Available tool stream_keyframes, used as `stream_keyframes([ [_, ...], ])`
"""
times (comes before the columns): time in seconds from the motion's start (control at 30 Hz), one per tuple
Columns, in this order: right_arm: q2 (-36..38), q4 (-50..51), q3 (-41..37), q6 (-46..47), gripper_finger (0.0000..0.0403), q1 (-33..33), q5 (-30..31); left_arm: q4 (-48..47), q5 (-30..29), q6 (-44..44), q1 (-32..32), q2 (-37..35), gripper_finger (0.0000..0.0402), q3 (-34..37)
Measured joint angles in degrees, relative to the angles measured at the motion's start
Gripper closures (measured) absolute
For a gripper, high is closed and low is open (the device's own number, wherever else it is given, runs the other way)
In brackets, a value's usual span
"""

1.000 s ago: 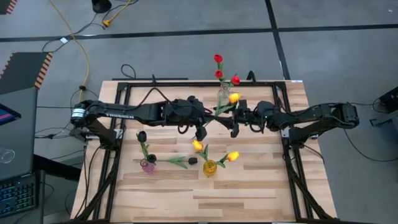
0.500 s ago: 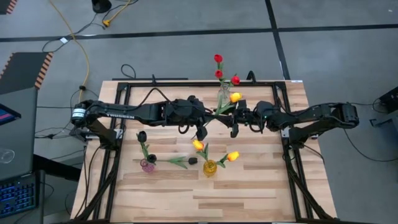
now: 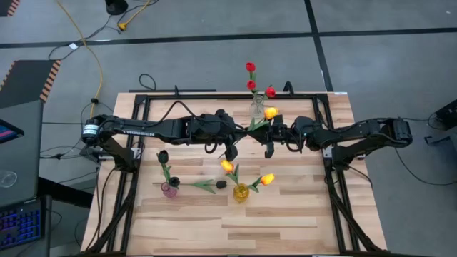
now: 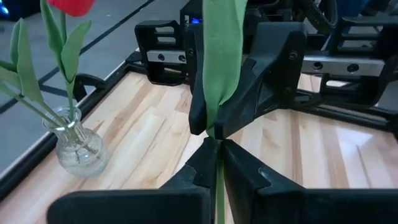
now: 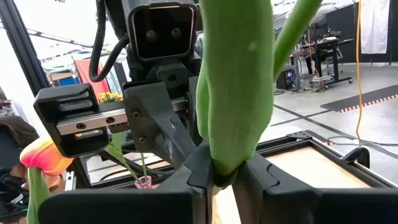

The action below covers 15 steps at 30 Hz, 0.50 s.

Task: Sort flowers into vase by color
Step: Put the yellow flower into the yellow vase

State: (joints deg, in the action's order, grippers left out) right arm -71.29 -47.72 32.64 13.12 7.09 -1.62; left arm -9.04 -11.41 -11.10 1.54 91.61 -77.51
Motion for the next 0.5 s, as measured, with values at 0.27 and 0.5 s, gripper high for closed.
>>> stream_keyframes([
  [0.27, 0.0, -0.6, 0.0, -1.6, 0.0333, -1.3, 0.2, 0.0, -1.5, 6.1, 0.0, 0.0, 0.0311, 0.0],
  [0.5, 1.3, 8.7, 4.2, -4.2, 0.0333, -2.9, 0.3, -2.3, -1.7, 10.6, 0.0, -2.6, 0.0257, 0.0],
])
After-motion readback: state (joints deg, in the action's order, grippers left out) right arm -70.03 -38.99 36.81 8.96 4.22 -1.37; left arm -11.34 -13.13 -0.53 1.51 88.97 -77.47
